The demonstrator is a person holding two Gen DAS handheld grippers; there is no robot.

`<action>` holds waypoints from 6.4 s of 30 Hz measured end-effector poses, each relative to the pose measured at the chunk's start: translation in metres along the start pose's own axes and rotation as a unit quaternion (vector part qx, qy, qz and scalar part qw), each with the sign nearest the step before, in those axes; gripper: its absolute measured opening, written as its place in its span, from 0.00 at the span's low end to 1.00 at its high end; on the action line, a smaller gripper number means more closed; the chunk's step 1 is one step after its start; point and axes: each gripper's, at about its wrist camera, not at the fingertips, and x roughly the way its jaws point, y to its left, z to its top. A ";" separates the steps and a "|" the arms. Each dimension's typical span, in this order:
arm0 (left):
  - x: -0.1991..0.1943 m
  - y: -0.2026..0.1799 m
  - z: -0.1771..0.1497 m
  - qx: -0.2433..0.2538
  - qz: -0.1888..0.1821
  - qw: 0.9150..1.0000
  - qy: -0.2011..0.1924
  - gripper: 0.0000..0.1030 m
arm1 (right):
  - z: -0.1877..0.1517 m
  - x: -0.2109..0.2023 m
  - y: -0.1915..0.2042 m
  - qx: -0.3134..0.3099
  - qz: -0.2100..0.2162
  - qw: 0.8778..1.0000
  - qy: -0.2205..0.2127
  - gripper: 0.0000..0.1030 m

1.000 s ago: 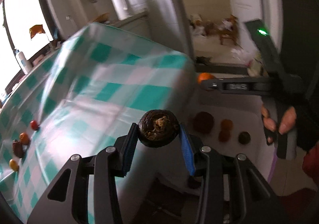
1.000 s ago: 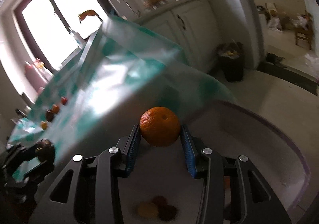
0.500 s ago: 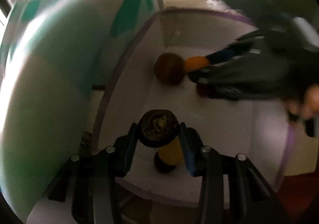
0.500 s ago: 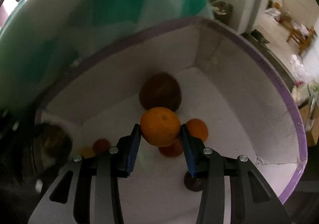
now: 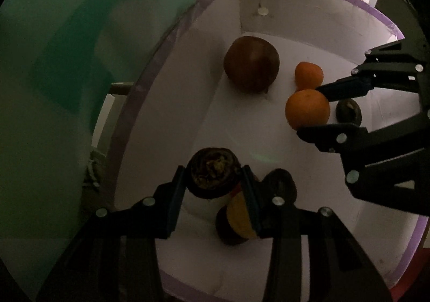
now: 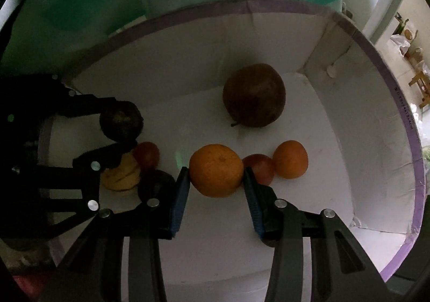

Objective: Organize fruits
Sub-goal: 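Open both grippers to drop the orange and brown fruit in the box, then move both tools back up to the fruit on the table, then grasp the large red apple with the right gripper, then grasp the yellow striped fruit with the left gripper while the right gripper holds the apple, then carry the apple and yellow fruit in both grippers down into the white box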

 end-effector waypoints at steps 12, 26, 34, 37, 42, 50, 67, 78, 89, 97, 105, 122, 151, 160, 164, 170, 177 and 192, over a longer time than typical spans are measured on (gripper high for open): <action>-0.014 0.008 -0.004 -0.007 -0.007 0.999 -0.050 0.79 | 0.005 -0.006 0.006 0.013 -0.019 1.000 0.009 0.63; -0.057 -0.003 -0.020 0.039 0.002 0.992 -0.118 0.82 | 0.020 -0.027 -0.006 -0.009 -0.057 0.998 0.021 0.70; -0.139 0.011 -0.041 0.050 -0.023 0.972 -0.230 0.82 | 0.024 -0.077 -0.006 -0.010 -0.129 0.992 -0.002 0.76; -0.179 0.038 -0.050 0.011 -0.067 0.959 -0.276 0.93 | 0.034 -0.100 -0.001 -0.012 -0.141 0.989 -0.033 0.79; -0.234 0.103 -0.080 -0.051 -0.170 0.925 -0.337 0.96 | 0.058 -0.145 0.020 -0.012 -0.151 0.981 -0.118 0.80; -0.261 0.283 -0.172 -0.303 0.088 0.877 -0.362 0.98 | 0.110 -0.208 0.089 0.015 0.018 0.959 -0.282 0.84; -0.291 0.462 -0.391 -0.687 0.234 0.616 -0.308 0.98 | 0.289 -0.106 0.436 -0.246 0.099 0.928 -0.260 0.84; -0.298 0.459 -0.407 -0.713 0.219 0.579 -0.331 0.98 | 0.338 -0.054 0.515 -0.347 0.009 0.904 -0.252 0.84; -0.290 0.458 -0.392 -0.701 0.218 0.598 -0.323 0.98 | 0.359 -0.026 0.539 -0.407 0.002 0.885 -0.227 0.83; -0.280 0.458 -0.381 -0.694 0.221 0.614 -0.305 0.98 | 0.362 -0.024 0.523 -0.431 0.012 0.870 -0.239 0.60; -0.256 0.459 -0.343 -0.638 0.209 0.696 -0.257 0.98 | 0.309 -0.070 0.446 -0.362 0.159 0.885 -0.245 0.59; -0.218 0.462 -0.294 -0.561 0.189 0.780 -0.202 0.98 | 0.271 -0.070 0.370 -0.239 0.186 0.942 -0.146 0.65; -0.182 0.497 -0.250 -0.499 0.160 0.839 -0.148 0.42 | 0.266 -0.070 0.380 -0.257 0.152 0.943 -0.144 0.61; -0.209 0.427 -0.264 -0.514 0.142 0.819 -0.213 0.42 | 0.268 -0.071 0.369 -0.232 0.176 0.945 -0.147 0.59; -0.219 0.405 -0.262 -0.510 0.138 0.818 -0.227 0.42 | 0.248 -0.084 0.355 -0.204 0.197 0.945 -0.162 0.59; -0.223 0.393 -0.260 -0.498 0.140 0.824 -0.231 0.42 | 0.218 -0.100 0.339 -0.173 0.211 0.945 -0.180 0.59; -0.224 0.389 -0.266 -0.505 0.136 0.819 -0.236 0.42 | 0.205 -0.107 0.328 -0.150 0.207 0.948 -0.188 0.58; -0.237 0.339 -0.257 -0.482 0.111 0.828 -0.264 0.42 | 0.181 -0.124 0.283 -0.118 0.236 0.943 -0.204 0.58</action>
